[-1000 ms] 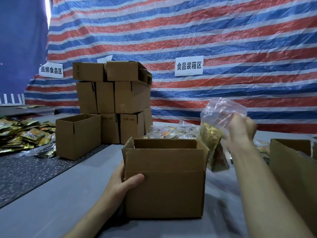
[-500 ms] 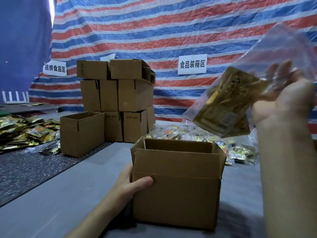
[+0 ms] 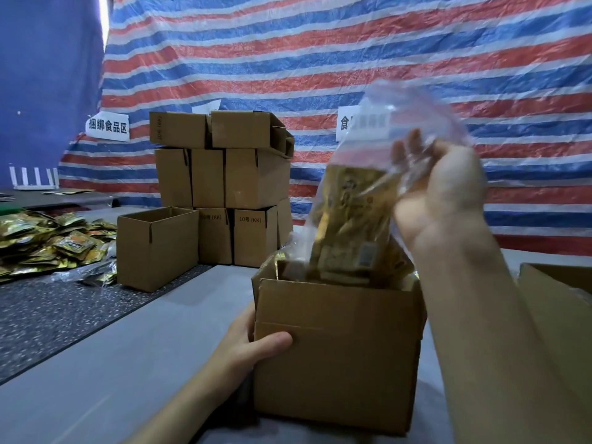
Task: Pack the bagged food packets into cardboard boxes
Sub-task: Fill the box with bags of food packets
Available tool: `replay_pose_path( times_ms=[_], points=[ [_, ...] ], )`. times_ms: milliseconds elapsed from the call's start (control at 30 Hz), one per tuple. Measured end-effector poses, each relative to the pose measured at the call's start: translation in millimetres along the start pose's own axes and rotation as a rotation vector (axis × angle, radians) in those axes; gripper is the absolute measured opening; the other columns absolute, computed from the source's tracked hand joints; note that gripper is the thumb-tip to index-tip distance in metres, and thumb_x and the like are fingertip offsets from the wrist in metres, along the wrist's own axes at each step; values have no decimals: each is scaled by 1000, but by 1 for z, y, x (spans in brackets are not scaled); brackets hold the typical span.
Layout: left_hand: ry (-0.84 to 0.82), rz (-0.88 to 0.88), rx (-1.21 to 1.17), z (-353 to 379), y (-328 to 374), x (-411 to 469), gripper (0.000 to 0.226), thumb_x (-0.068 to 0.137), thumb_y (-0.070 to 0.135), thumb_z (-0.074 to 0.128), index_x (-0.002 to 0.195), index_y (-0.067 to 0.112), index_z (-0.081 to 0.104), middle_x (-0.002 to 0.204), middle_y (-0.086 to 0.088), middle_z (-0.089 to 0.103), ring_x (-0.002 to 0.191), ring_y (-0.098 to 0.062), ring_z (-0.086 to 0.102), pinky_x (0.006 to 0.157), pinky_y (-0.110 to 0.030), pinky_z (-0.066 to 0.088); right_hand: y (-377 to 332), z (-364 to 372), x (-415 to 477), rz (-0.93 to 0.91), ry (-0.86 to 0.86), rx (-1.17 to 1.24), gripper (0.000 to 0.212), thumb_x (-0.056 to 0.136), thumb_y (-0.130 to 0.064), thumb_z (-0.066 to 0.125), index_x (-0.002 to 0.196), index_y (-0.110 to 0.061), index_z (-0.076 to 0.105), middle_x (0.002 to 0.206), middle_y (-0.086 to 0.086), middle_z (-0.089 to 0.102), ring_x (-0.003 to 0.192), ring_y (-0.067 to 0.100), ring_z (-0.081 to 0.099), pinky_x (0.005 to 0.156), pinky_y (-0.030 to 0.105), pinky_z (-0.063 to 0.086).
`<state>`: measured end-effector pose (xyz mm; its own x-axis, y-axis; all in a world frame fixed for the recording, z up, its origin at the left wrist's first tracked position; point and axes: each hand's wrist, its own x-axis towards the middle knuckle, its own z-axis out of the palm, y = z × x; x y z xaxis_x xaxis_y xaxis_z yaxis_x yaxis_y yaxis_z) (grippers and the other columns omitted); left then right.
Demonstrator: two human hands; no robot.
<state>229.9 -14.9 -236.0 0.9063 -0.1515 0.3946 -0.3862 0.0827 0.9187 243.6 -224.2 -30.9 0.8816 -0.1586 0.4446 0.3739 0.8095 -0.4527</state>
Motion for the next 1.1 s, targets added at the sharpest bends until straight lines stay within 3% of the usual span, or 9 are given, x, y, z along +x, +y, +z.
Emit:
replay_pose_path(
  times_ms=[100,200,300,367,533,700,867,1000,1100],
  points=[
    [34,12,-11,-1,-3,0,75,64,37,81,127,6,57,112,-6,76,101,-21,74,76,-25,59,14,6,-3,172,-4,-323,22,97,-3,41,85,-15,56,76,2,68,68,15,67,62,34,58],
    [58,-1,-32,-1,-3,0,83,61,42,89,128,3,57,113,-11,75,102,-25,74,77,-27,59,22,2,-5,339,-259,-787,19,99,-11,44,87,-14,59,76,2,73,71,19,71,72,42,57],
    [73,-27,-24,-1,-2,0,98,54,55,94,128,3,57,114,-13,75,104,-28,73,78,-29,59,26,-4,-9,290,-432,-1364,17,97,-11,50,94,-12,66,76,2,77,71,19,75,68,40,59],
    [82,-43,-15,-1,-1,0,100,54,57,95,129,4,57,114,-13,74,104,-29,73,79,-30,59,29,-3,-9,286,-478,-1534,15,99,-14,51,96,-11,66,80,4,76,68,16,75,64,34,58],
    [72,-66,8,-1,2,0,96,55,58,94,129,9,58,115,-10,74,107,-28,72,81,-30,59,25,-9,-7,325,-609,-1637,34,88,-49,72,93,-16,70,81,-4,77,76,11,73,64,26,55],
    [69,-51,-17,0,2,-1,86,61,48,92,128,7,58,115,-12,75,105,-27,73,80,-29,59,16,-9,-6,242,-500,-1475,20,105,-18,51,94,-10,65,80,6,77,67,24,75,50,28,57],
    [65,-37,-26,0,1,0,73,66,37,85,128,9,59,115,-11,75,105,-27,73,80,-29,59,-6,-2,-6,99,-413,-1197,22,105,-16,52,91,-3,64,77,10,77,61,29,74,51,35,60],
    [56,-29,-61,0,-1,0,75,66,38,90,128,10,59,117,-14,74,107,-29,72,82,-31,59,-20,-15,-1,287,-561,-1529,15,96,-19,64,91,-10,75,82,1,78,71,19,76,65,32,61],
    [53,-32,-63,1,0,0,83,61,48,93,128,12,59,118,-13,74,108,-27,72,82,-29,59,-22,-25,1,491,-608,-1781,12,90,-13,73,84,-20,82,80,-3,78,76,15,75,60,26,58]
  ],
)
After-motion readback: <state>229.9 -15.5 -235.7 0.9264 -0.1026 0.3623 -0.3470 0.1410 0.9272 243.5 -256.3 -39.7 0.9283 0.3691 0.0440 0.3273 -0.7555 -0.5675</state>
